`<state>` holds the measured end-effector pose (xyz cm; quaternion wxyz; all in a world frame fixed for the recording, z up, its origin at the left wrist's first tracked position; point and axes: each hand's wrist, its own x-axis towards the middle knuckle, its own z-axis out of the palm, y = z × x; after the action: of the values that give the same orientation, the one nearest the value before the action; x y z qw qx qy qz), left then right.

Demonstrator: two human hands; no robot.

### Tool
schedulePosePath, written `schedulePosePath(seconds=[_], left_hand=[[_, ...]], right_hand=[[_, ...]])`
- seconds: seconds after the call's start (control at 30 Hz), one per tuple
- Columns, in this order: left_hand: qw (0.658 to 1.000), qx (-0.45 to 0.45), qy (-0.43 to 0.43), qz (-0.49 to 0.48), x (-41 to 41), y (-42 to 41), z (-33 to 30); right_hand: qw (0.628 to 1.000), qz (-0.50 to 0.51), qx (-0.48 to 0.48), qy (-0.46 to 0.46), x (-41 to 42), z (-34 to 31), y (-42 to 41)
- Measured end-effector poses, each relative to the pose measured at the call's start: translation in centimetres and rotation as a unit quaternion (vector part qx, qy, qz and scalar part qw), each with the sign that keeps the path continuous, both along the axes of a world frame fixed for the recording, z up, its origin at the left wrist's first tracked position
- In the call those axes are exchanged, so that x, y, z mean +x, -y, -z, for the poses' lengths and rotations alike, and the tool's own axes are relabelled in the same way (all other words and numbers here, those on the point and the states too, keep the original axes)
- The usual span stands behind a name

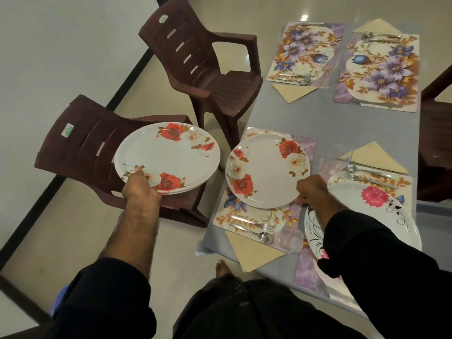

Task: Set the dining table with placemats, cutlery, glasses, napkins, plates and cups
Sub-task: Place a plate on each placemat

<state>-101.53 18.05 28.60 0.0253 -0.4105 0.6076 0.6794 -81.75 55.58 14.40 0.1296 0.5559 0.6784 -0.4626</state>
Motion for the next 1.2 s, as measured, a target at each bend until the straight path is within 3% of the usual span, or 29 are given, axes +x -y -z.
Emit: schedulePosePath(seconds=[0.13, 0.5, 1.03, 1.2], left_hand=[[1.000, 0.016, -0.010, 0.016, -0.3, -0.3, 0.3], [0.999, 0.037, -0.007, 0.035, -1.5, -1.4, 1.1], [0.998, 0.020, 0.001, 0.053, -0.8, -2.2, 0.4], [0.997, 0.011, 0.006, 0.070, -0.2, -2.6, 0.5]], right_hand=[[0.994, -0.046, 0.079, 0.061, 0.0, 1.2, -0.8], [0.959, -0.148, 0.236, 0.051, 1.6, 0.4, -0.7], [0.967, -0.141, 0.205, 0.060, 2.5, 0.7, 0.4], [0.980, -0.081, 0.178, 0.042, 1.2, 0.4, 0.4]])
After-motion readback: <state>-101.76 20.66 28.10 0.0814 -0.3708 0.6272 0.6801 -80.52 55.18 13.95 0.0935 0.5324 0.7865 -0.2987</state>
